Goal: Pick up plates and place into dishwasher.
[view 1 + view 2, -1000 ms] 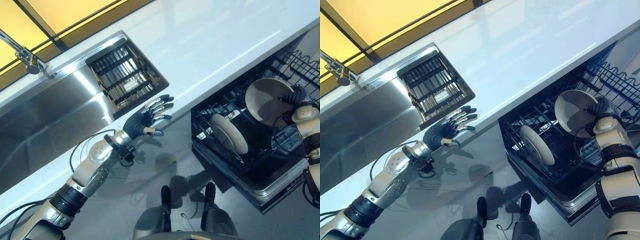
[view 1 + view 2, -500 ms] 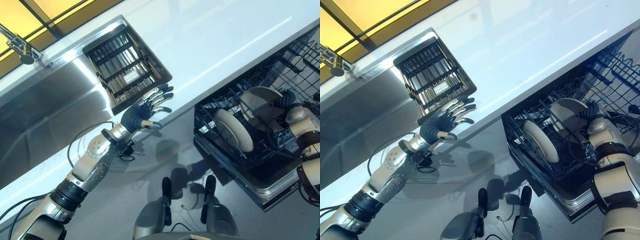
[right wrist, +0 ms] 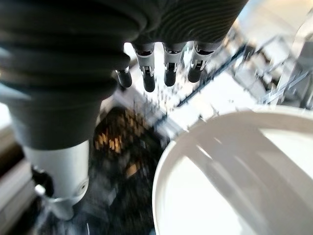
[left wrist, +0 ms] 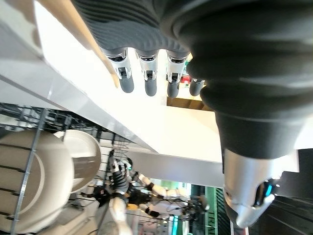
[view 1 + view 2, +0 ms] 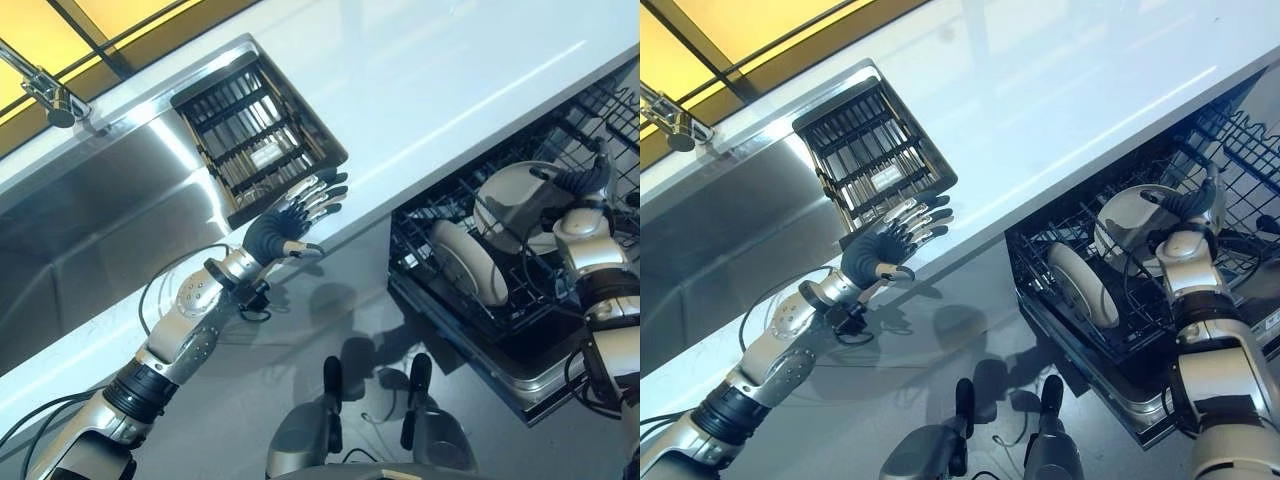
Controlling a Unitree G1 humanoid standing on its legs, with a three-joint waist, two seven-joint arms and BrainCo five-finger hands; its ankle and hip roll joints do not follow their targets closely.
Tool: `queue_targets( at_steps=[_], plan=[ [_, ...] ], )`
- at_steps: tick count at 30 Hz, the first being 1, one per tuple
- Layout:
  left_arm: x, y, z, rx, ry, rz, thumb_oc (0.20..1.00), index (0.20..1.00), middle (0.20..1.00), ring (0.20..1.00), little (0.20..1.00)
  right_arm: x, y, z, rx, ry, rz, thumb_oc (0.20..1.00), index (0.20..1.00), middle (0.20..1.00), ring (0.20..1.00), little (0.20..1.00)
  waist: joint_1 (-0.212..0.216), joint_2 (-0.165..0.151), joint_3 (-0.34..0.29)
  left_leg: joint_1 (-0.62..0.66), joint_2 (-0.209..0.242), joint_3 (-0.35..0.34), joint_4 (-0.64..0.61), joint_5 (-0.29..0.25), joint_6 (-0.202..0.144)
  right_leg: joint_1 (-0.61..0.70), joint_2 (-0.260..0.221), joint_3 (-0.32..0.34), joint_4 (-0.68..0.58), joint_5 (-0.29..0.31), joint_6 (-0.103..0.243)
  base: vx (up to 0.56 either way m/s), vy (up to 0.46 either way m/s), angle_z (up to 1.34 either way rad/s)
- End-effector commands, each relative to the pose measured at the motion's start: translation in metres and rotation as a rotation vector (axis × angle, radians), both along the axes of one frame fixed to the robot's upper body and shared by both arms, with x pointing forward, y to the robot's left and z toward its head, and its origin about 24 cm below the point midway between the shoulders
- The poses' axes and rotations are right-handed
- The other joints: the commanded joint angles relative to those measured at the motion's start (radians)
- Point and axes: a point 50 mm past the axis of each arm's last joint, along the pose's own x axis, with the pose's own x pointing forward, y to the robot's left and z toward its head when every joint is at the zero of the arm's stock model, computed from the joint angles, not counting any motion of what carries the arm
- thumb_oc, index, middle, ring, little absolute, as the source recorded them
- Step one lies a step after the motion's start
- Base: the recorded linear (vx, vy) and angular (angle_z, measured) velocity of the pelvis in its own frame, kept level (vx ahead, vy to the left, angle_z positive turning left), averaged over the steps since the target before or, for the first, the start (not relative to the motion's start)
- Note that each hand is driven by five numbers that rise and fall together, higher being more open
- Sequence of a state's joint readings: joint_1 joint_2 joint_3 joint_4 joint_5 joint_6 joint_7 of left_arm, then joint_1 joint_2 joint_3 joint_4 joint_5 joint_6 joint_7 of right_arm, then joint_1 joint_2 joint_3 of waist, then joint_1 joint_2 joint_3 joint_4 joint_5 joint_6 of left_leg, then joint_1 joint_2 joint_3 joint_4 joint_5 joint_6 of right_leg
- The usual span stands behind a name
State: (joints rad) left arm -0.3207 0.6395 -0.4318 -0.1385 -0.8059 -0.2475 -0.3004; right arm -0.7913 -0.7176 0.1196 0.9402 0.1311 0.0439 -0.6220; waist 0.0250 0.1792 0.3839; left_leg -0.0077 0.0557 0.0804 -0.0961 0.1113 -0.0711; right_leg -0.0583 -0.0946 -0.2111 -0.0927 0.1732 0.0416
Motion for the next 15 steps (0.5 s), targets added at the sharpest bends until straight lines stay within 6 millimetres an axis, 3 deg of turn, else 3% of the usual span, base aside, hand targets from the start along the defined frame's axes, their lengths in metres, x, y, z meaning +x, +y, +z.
queue_targets(
  at_steps=[1, 7, 10, 15],
  plan=[
    [-0.012, -0.016, 0.003, -0.060, -0.040, -0.043, 1.000, 1.000, 1.000, 1.000, 1.000, -0.008, -0.001, 0.016, -0.068, -0.160, -0.090, 1.000, 1.000, 1.000, 1.000, 1.000, -0.020, -0.004, -0.031, -0.012, -0.016, 0.063, 0.009, -0.113, 0.002, -0.013, -0.052, 0.017, 0.016, -0.099, 0.073, 0.08, 0.076, 0.00],
    [-0.013, -0.020, 0.000, -0.088, -0.023, -0.046, 1.000, 1.000, 1.000, 1.000, 1.000, -0.019, -0.002, 0.006, -0.106, -0.216, -0.190, 1.000, 1.000, 1.000, 1.000, 1.000, -0.032, 0.004, -0.049, 0.010, -0.021, 0.077, 0.009, -0.123, 0.008, 0.001, -0.050, 0.032, 0.020, -0.109, 0.069, 0.03, 0.058, -0.09],
    [-0.013, -0.022, -0.001, -0.104, -0.012, -0.057, 1.000, 1.000, 1.000, 1.000, 1.000, -0.024, -0.006, -0.009, -0.062, -0.181, -0.215, 1.000, 1.000, 1.000, 1.000, 1.000, -0.034, 0.007, -0.051, 0.015, -0.022, 0.086, 0.035, -0.134, 0.012, -0.005, -0.057, 0.027, 0.056, -0.131, 0.061, -0.03, 0.058, -0.04],
    [-0.009, -0.031, 0.002, -0.118, -0.020, -0.081, 1.000, 1.000, 1.000, 1.000, 1.000, -0.029, -0.021, -0.042, 0.122, -0.039, -0.191, 1.000, 1.000, 1.000, 1.000, 1.000, -0.031, 0.007, -0.017, -0.056, -0.016, 0.067, 0.228, -0.194, 0.021, -0.057, -0.082, 0.007, 0.235, -0.214, 0.021, -0.07, 0.034, 0.00]
  ],
)
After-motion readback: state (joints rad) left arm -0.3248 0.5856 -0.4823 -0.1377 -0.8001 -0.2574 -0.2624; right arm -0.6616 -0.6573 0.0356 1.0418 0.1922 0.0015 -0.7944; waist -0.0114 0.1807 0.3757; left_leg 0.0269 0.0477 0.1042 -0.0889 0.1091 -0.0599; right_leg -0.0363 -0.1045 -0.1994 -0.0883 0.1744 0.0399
